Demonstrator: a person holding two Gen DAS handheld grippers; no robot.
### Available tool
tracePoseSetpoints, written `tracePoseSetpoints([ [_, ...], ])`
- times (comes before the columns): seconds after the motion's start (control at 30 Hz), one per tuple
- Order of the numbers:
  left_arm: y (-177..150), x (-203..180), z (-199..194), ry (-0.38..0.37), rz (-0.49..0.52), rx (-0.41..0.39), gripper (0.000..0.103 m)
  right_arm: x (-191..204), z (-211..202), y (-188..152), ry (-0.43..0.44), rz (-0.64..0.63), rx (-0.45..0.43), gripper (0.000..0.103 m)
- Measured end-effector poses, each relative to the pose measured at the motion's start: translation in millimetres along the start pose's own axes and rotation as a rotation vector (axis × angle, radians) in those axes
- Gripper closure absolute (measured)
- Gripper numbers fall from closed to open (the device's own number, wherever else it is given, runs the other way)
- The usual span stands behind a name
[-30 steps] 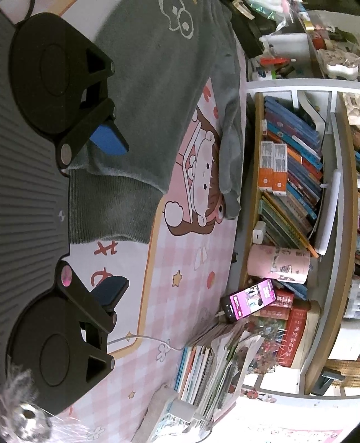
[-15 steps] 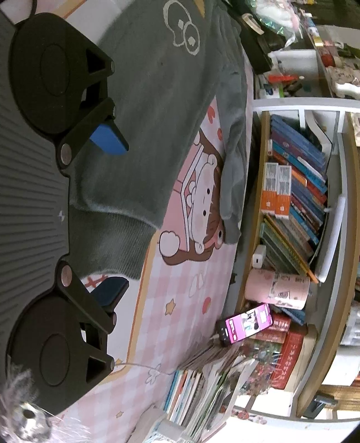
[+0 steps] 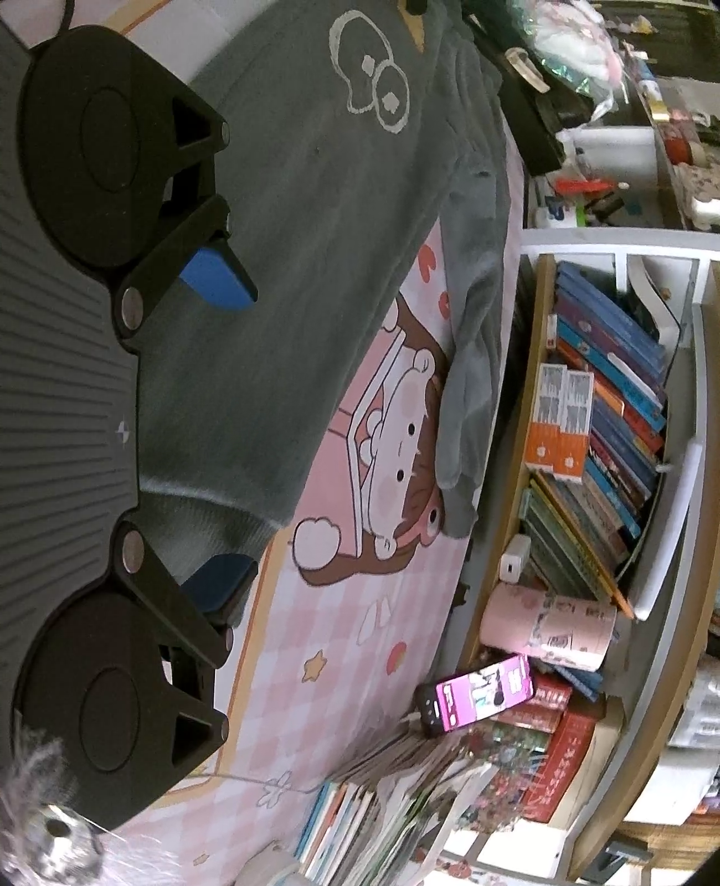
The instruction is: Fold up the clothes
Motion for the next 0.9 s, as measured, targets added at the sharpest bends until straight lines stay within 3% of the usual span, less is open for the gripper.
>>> tracePoseSetpoints([
  [0.9, 12, 3, 16, -0.025, 0.014, -0.009, 0.011, 42, 34, 30, 0.066, -0.094, 0.010, 0.007],
])
Point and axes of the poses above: each gripper's, at about its wrist camera, not at the fingertips, and z roughly the way its jaws point, x to its left, y to its top, the point moved 1 cm from there along z, roughly the way its jaws point, and after that the axes turned 15 degrees about z, right-handed, at the moved point
